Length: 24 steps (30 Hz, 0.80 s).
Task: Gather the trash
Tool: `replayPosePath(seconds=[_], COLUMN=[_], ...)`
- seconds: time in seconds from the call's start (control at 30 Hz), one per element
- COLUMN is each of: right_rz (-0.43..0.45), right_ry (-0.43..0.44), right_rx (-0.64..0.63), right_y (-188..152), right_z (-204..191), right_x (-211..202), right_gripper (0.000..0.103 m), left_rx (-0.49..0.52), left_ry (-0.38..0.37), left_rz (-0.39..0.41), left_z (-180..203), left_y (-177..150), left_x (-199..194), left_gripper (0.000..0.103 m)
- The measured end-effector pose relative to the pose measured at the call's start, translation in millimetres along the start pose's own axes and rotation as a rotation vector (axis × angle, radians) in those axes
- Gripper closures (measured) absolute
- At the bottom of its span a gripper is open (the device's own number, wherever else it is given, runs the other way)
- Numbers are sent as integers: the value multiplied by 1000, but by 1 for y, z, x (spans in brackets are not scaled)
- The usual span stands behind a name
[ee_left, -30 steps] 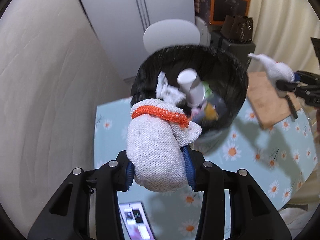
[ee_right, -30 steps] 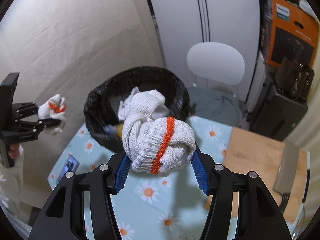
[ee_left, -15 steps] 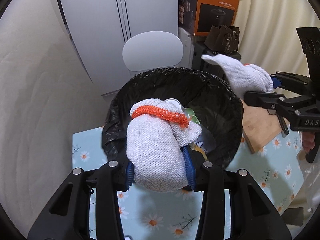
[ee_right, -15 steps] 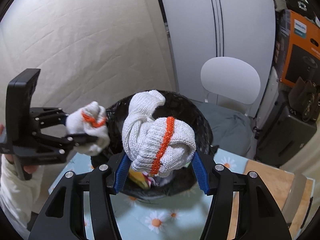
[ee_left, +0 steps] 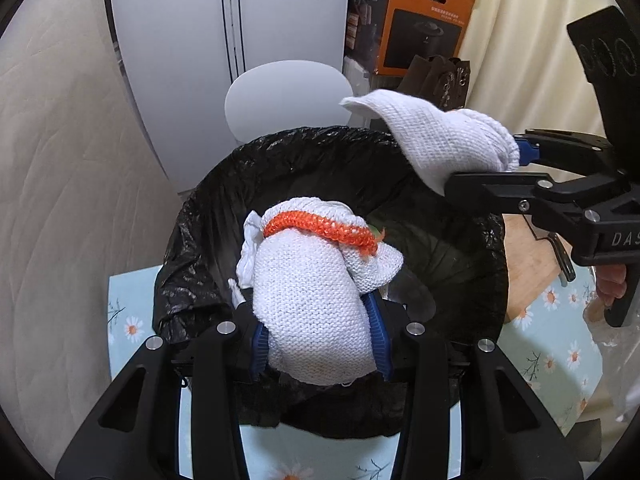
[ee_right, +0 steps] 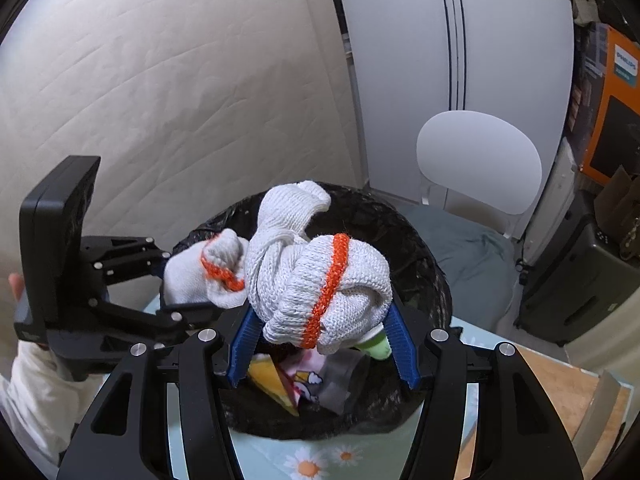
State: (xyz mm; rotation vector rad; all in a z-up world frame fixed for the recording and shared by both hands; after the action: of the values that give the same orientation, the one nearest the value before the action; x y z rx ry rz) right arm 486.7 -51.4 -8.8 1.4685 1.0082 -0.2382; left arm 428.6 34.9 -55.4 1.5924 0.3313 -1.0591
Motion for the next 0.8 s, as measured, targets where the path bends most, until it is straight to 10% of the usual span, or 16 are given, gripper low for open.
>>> replayPosePath(seconds=[0.3,0.8], right_rz=[62,174], right_ry=[-18,-39], right_rx=[-7,-106], right_y=[1,-57], right_z=[-1,-4], right_x=[-18,-123], right_gripper=[21,11], left_rx=[-26,-153], left_ry=[42,188], left_rz=[140,169], left_z=[1,33], left_y=[-7,-49], left_x=[-11,-87], left_gripper=[6,6])
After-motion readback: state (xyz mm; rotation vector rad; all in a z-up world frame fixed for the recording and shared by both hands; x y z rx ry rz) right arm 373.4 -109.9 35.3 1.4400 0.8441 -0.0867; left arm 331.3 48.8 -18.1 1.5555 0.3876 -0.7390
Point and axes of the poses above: each gripper's, at about its wrist camera, not at the fingertips, and x roughly the way its jaws point, z to its right, y to its top, the point moved 9 cm from there along x, roughly the way its jaws point, and after that the axes turned 3 degrees about z, right-handed, at the moved point
